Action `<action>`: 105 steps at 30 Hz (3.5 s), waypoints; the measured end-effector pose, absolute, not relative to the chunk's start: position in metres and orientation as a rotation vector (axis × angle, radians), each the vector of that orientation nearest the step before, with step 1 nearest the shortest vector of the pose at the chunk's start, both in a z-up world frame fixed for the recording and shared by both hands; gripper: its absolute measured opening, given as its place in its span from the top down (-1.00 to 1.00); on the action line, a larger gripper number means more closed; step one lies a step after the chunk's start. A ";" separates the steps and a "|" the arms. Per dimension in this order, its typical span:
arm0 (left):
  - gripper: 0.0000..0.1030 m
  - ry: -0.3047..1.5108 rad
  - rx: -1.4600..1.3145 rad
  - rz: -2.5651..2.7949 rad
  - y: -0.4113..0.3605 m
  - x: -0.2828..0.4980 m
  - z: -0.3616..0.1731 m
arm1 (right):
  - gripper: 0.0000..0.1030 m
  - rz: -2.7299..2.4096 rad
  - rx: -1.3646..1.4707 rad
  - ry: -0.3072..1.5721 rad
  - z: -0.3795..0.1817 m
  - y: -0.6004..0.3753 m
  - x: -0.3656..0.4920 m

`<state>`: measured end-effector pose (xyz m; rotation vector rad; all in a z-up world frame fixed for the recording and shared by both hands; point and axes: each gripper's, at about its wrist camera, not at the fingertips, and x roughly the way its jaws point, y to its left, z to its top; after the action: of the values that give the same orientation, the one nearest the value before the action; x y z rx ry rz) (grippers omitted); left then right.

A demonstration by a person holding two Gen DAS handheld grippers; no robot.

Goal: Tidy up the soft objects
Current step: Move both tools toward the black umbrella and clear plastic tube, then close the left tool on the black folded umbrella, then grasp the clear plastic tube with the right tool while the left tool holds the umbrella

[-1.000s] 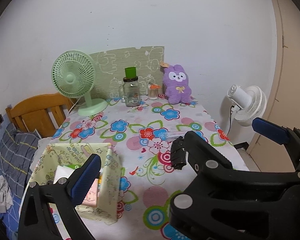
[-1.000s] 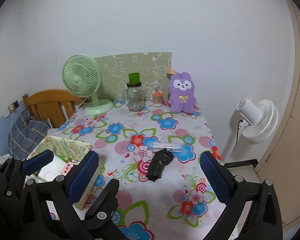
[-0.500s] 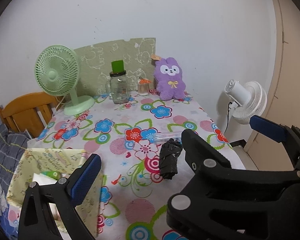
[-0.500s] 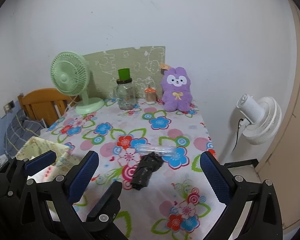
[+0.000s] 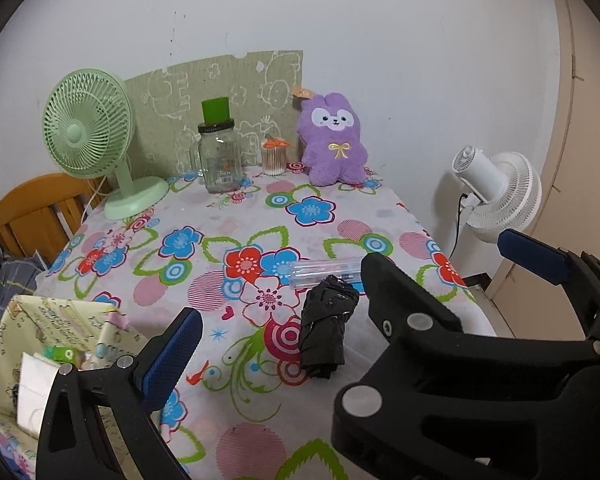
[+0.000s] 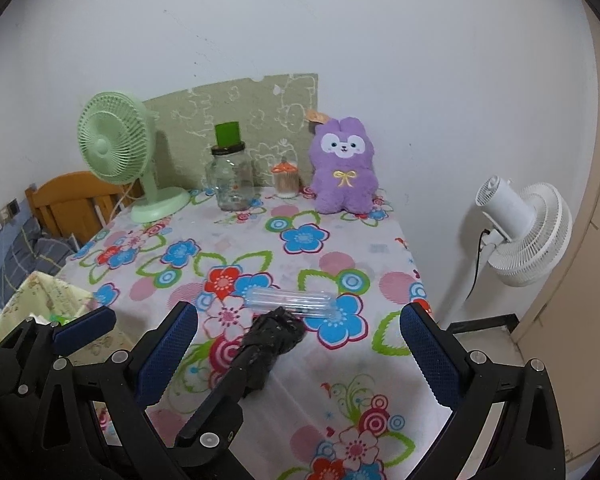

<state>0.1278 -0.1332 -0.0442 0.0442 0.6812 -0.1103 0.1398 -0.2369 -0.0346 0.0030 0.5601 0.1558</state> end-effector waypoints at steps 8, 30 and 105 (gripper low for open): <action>-0.94 0.704 0.044 -0.097 -0.140 0.148 -0.065 | -0.99 0.164 0.046 0.617 -0.059 -0.244 0.166; -0.25 0.841 0.045 -0.110 -0.149 0.191 -0.119 | -0.99 0.092 0.018 0.709 -0.111 -0.255 0.206; 0.44 0.933 0.016 0.079 -0.101 0.206 -0.131 | 0.71 0.273 -0.249 0.864 -0.132 -0.193 0.262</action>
<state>0.2065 -0.1012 -0.1311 0.0162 0.9332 0.0790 0.2618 -0.1930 -0.1324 -0.2488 0.8638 0.2726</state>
